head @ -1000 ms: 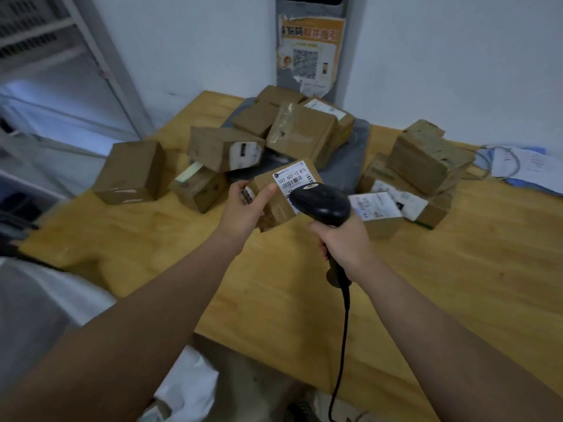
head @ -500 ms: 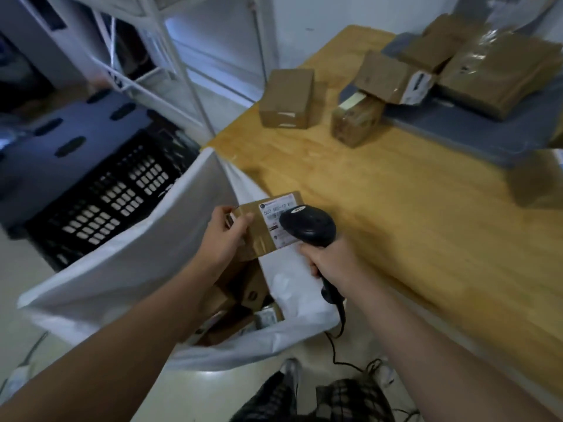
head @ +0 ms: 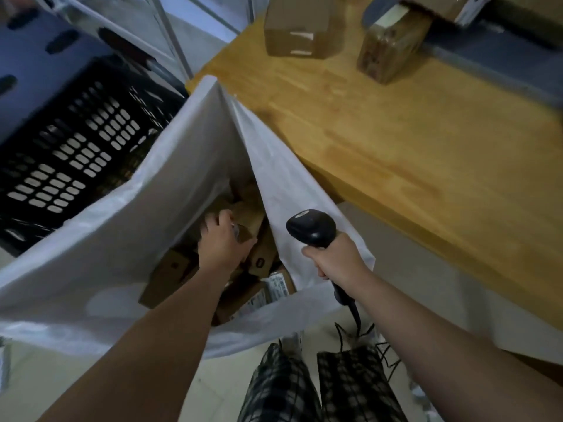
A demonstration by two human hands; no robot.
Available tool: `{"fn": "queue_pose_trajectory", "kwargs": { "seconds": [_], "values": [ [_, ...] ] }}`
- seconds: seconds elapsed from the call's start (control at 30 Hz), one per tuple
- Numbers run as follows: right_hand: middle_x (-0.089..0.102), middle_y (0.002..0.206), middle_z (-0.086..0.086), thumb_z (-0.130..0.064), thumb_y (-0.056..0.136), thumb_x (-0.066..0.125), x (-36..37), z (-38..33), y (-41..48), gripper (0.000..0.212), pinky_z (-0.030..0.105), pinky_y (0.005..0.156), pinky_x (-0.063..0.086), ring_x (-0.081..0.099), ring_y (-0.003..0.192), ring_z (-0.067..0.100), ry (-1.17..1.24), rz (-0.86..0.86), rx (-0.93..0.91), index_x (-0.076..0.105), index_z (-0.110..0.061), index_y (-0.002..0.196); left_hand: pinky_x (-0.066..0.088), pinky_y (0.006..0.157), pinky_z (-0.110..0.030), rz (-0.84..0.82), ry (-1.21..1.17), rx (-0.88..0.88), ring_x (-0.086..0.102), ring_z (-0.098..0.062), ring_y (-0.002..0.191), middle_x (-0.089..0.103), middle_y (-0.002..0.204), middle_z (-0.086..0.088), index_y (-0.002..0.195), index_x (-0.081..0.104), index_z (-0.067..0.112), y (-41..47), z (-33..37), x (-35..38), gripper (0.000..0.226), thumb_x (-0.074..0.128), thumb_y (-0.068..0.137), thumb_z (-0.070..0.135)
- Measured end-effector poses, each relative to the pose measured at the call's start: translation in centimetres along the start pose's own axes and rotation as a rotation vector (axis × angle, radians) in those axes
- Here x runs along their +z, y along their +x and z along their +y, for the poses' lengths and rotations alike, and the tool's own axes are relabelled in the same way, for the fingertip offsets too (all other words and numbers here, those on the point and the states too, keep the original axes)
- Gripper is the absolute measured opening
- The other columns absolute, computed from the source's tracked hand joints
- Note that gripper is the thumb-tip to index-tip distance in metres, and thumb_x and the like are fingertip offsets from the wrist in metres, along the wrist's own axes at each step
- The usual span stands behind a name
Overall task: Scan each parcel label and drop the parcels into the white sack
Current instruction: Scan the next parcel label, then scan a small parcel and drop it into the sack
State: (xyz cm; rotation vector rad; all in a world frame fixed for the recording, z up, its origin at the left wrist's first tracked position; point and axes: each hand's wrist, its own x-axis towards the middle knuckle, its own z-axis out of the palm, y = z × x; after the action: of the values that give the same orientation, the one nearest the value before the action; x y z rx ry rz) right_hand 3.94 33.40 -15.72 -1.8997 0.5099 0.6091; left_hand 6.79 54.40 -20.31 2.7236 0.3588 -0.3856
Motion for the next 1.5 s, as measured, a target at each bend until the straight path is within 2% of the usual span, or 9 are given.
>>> {"fn": "queue_pose_trajectory", "kwargs": {
  "seconds": [0.23, 0.37, 0.47, 0.57, 0.73, 0.87, 1.0, 1.23, 1.5],
  "values": [
    [0.053, 0.054, -0.001, -0.013, 0.079, 0.068, 3.1, 1.8, 2.1, 0.021, 0.027, 0.054, 0.042, 0.052, 0.051, 0.015, -0.031, -0.002, -0.009, 0.053, -0.021, 0.067, 0.043, 0.079, -0.041, -0.006, 0.317, 0.074, 0.044, -0.037, 0.110, 0.040, 0.127, -0.021, 0.123, 0.042, 0.000, 1.9, -1.9, 4.7, 0.075, 0.074, 0.077, 0.050],
    [0.052, 0.053, -0.001, -0.013, 0.078, 0.069, 2.7, 1.4, 1.9, 0.023, 0.028, 0.054, 0.042, 0.052, 0.050, 0.017, -0.024, 0.022, -0.010, 0.052, -0.020, 0.065, 0.042, 0.083, -0.044, 0.005, 0.242, 0.081, 0.045, -0.041, 0.108, 0.043, 0.123, -0.025, 0.117, 0.048, -0.003, 1.5, -1.2, 3.9, 0.066, 0.074, 0.079, 0.045],
    [0.054, 0.056, 0.001, -0.012, 0.078, 0.068, 1.0, 0.4, 1.2, 0.020, 0.029, 0.057, 0.044, 0.054, 0.055, 0.019, -0.025, 0.069, 0.002, 0.054, -0.019, 0.066, 0.040, 0.089, -0.042, 0.019, 0.139, 0.130, 0.041, -0.036, 0.113, 0.040, 0.127, -0.018, 0.116, 0.048, 0.005, 0.7, 0.7, 1.7, 0.046, 0.064, 0.088, 0.037],
    [0.053, 0.056, 0.002, -0.012, 0.082, 0.068, -1.6, -0.8, 0.1, 0.018, 0.026, 0.053, 0.043, 0.053, 0.051, 0.018, -0.004, 0.114, -0.001, 0.055, -0.016, 0.069, 0.039, 0.088, -0.036, 0.077, 0.059, 0.268, 0.041, -0.030, 0.109, 0.044, 0.122, -0.012, 0.113, 0.051, 0.010, -0.6, 3.8, -0.7, 0.032, 0.059, 0.091, 0.031],
    [0.056, 0.058, 0.005, -0.017, 0.084, 0.069, -7.5, -3.3, -1.0, 0.014, 0.025, 0.050, 0.043, 0.054, 0.048, 0.018, 0.010, 0.204, -0.037, 0.061, -0.007, 0.078, 0.040, 0.090, -0.034, 0.091, 0.067, 0.498, 0.044, -0.026, 0.110, 0.047, 0.122, -0.007, 0.122, 0.051, 0.013, -1.4, 11.1, -4.1, 0.036, 0.057, 0.093, 0.034],
    [0.051, 0.056, 0.005, -0.013, 0.082, 0.068, -13.4, -4.7, -1.2, 0.023, 0.031, 0.058, 0.042, 0.050, 0.050, 0.018, 0.044, 0.286, -0.069, 0.054, -0.012, 0.063, 0.039, 0.089, -0.034, 0.064, 0.060, 0.582, 0.045, -0.028, 0.112, 0.048, 0.122, -0.009, 0.124, 0.050, 0.011, -0.6, 18.0, -5.8, 0.037, 0.056, 0.092, 0.027],
    [0.050, 0.059, 0.008, -0.012, 0.087, 0.065, -21.4, -5.7, -1.2, 0.021, 0.025, 0.049, 0.041, 0.049, 0.050, 0.019, 0.000, 0.333, -0.110, 0.054, -0.009, 0.069, 0.039, 0.088, -0.033, 0.084, 0.072, 0.651, 0.044, -0.026, 0.113, 0.047, 0.125, -0.007, 0.126, 0.049, 0.012, 0.8, 24.9, -6.6, 0.040, 0.059, 0.092, 0.031],
    [0.053, 0.056, 0.009, -0.012, 0.084, 0.067, -34.6, -5.9, 0.1, 0.025, 0.027, 0.050, 0.045, 0.052, 0.046, 0.017, 0.131, 0.516, -0.145, 0.056, -0.007, 0.063, 0.039, 0.093, -0.033, 0.122, 0.013, 0.622, 0.044, -0.026, 0.117, 0.047, 0.127, -0.007, 0.127, 0.049, 0.013, 3.3, 35.0, -5.9, 0.042, 0.057, 0.093, 0.037],
    [0.060, 0.055, 0.007, -0.019, 0.080, 0.069, -36.9, -8.2, 5.7, 0.018, 0.034, 0.059, 0.053, 0.060, 0.050, 0.018, 0.116, 0.480, -0.195, 0.063, -0.008, 0.067, 0.036, 0.098, -0.039, 0.177, 0.090, 0.473, 0.040, -0.033, 0.116, 0.042, 0.127, -0.015, 0.125, 0.045, 0.008, 9.7, 39.6, -6.7, 0.053, 0.061, 0.088, 0.043]
  ]
}}
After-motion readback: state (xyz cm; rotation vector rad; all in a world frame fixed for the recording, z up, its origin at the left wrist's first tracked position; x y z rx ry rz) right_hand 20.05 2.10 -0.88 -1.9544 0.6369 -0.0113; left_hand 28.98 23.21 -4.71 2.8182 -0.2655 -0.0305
